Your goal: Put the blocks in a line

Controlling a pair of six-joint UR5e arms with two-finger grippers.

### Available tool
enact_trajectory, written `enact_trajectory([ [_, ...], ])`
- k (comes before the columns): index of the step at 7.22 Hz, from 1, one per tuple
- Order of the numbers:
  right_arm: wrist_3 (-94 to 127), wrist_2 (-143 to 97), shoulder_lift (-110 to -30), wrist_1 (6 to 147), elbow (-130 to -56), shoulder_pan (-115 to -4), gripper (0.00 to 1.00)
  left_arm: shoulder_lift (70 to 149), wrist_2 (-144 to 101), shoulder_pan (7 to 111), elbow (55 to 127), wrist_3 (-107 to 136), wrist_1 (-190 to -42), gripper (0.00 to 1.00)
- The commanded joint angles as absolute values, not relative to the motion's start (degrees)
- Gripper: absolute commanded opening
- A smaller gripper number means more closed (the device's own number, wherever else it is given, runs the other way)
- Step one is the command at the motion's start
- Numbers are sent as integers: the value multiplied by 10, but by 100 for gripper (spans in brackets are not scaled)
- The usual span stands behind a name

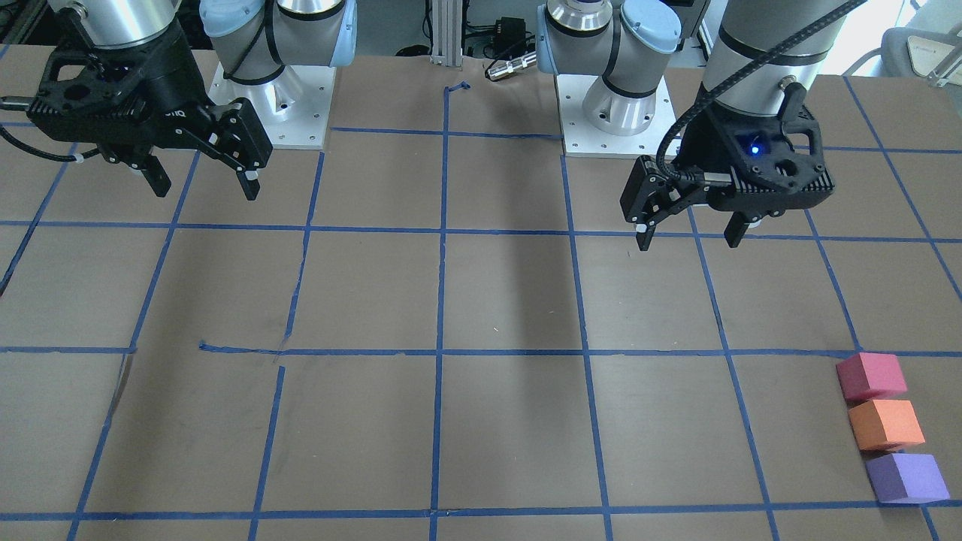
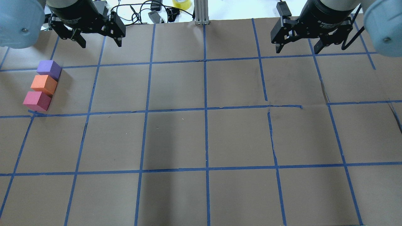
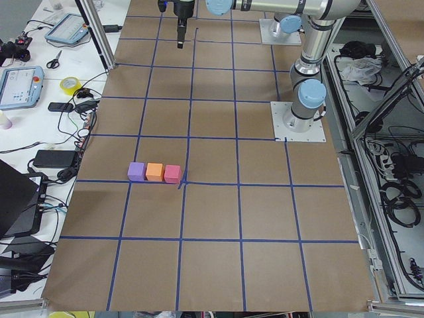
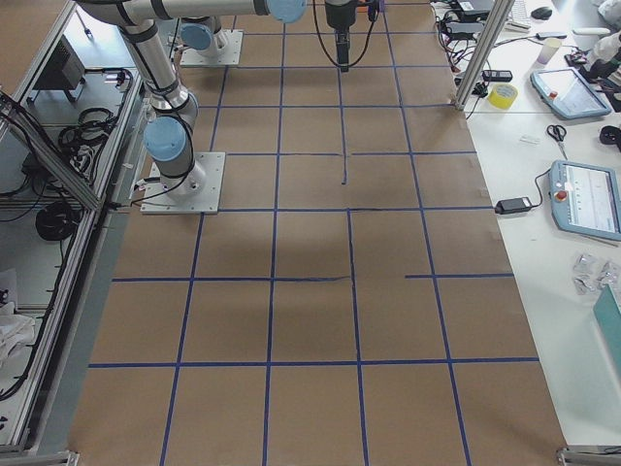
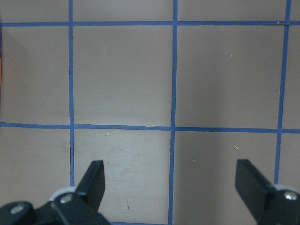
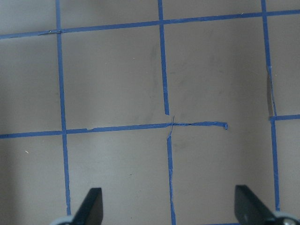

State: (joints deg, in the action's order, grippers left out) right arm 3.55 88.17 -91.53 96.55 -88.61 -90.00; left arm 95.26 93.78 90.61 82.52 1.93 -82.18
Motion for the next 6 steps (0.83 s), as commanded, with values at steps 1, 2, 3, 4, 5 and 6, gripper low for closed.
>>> enact_trajectory([
  [1, 35, 881, -915, 965, -887, -900, 100, 952, 938, 906, 825, 19, -822, 100],
  [2, 36, 881, -915, 965, -887, -900, 100, 957, 933, 907, 825, 25, -821, 100],
  [3, 35, 886, -914, 965, -887, -900, 100, 955, 933, 907, 825, 22, -822, 100],
  [4, 35, 887, -914, 966, -887, -900, 100, 956, 933, 908, 827, 26, -822, 100],
  [5, 35, 885, -914, 966, -887, -900, 100, 956, 934, 912, 834, 29, -822, 100],
  [6, 35, 882, -914, 966, -887, -900, 100, 955, 934, 911, 838, 29, -821, 100],
])
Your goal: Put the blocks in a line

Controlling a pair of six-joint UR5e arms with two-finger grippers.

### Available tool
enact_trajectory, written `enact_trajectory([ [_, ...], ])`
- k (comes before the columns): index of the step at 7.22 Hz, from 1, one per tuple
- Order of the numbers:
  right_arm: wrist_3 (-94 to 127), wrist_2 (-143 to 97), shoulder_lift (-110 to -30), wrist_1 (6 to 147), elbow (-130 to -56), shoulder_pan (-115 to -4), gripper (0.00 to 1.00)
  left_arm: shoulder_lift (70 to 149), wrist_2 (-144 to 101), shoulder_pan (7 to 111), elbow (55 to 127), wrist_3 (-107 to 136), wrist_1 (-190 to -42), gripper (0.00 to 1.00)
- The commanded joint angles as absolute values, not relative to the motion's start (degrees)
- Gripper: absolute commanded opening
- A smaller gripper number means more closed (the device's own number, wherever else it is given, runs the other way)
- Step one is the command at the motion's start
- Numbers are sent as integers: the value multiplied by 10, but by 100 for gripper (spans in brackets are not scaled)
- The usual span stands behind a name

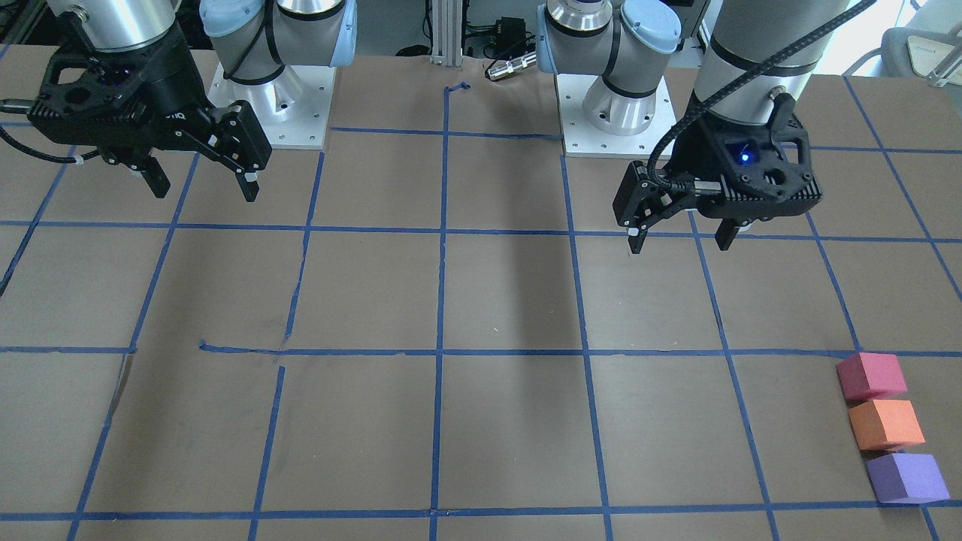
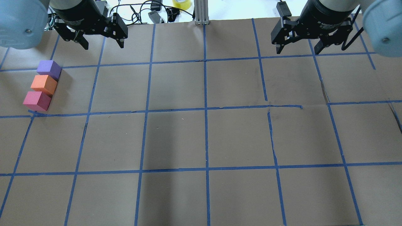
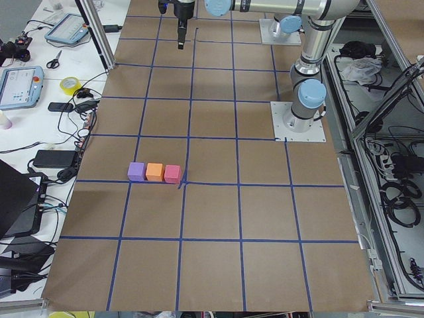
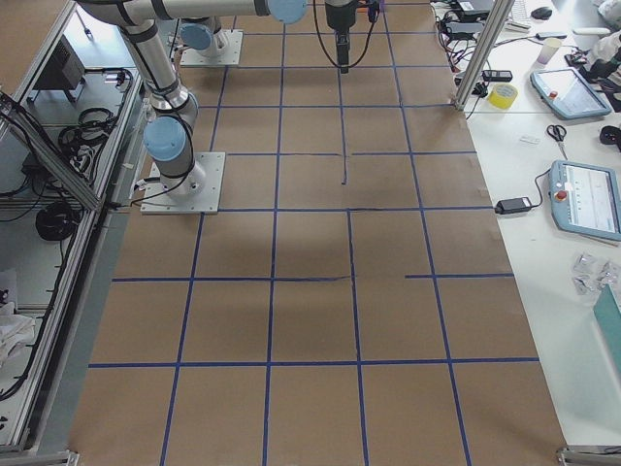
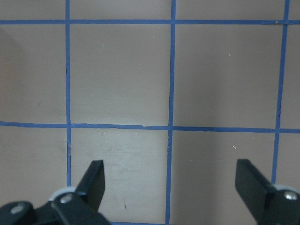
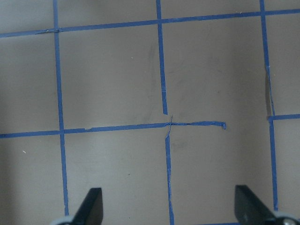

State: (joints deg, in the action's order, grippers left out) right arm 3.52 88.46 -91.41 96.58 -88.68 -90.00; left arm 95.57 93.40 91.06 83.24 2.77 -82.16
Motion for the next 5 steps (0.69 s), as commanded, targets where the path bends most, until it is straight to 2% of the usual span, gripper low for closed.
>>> enact_trajectory([
  [1, 36, 882, -913, 965, -887, -900, 100, 957, 933, 912, 839, 29, -813, 100],
  [5, 36, 888, -913, 965, -888, -900, 100, 955, 935, 912, 838, 25, -812, 100],
])
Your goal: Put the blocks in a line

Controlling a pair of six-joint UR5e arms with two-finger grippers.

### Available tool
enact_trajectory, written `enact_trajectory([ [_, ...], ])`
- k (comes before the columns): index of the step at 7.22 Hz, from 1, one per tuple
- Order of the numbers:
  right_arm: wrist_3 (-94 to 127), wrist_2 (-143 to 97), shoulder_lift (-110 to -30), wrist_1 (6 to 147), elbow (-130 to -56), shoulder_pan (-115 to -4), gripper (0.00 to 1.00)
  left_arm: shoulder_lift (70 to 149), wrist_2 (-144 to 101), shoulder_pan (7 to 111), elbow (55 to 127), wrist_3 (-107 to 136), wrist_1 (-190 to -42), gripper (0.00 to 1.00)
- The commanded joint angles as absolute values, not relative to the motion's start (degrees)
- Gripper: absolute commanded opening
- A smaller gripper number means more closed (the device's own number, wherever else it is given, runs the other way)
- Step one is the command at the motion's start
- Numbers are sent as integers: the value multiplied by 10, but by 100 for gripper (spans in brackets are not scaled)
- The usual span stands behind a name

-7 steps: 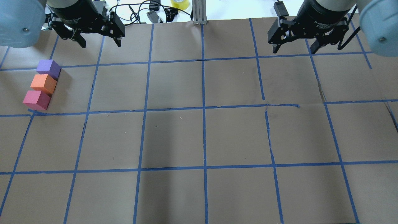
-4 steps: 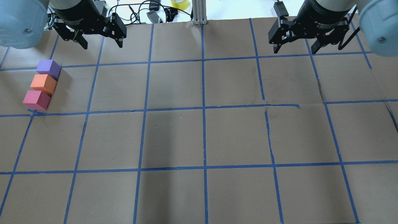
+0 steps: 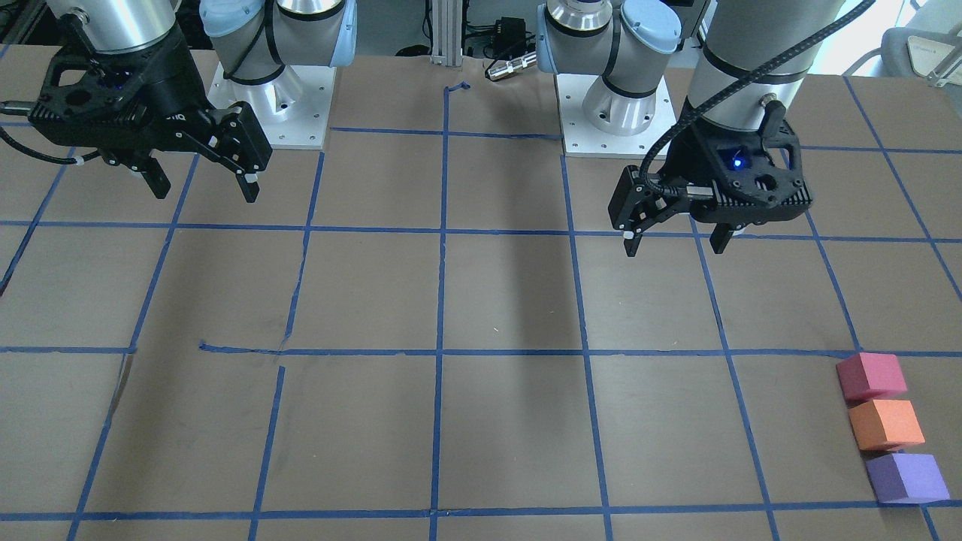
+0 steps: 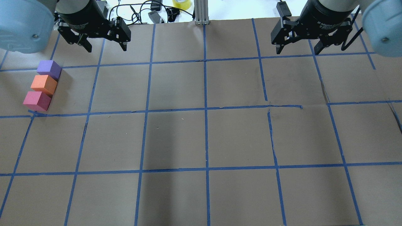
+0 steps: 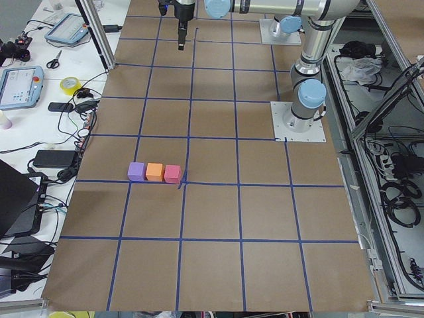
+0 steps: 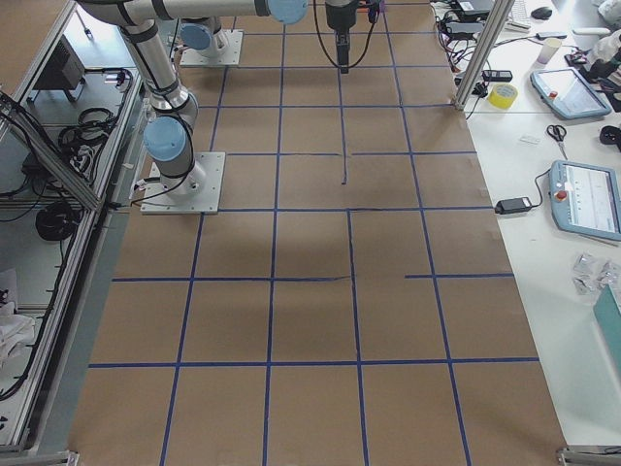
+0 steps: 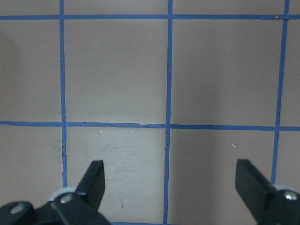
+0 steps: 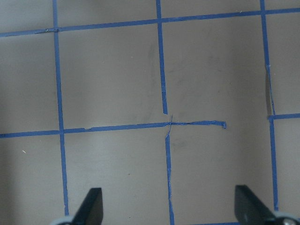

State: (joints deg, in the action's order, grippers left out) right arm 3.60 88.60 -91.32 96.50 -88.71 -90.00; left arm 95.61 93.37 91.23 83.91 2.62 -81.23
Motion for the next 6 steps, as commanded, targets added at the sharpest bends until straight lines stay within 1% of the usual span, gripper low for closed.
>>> enact_trajectory([
  [1, 36, 889, -913, 965, -888, -900, 100, 955, 936, 912, 838, 25, -812, 100],
  [6, 44, 878, -918, 961, -889, -900, 100, 953, 939, 912, 838, 27, -812, 100],
])
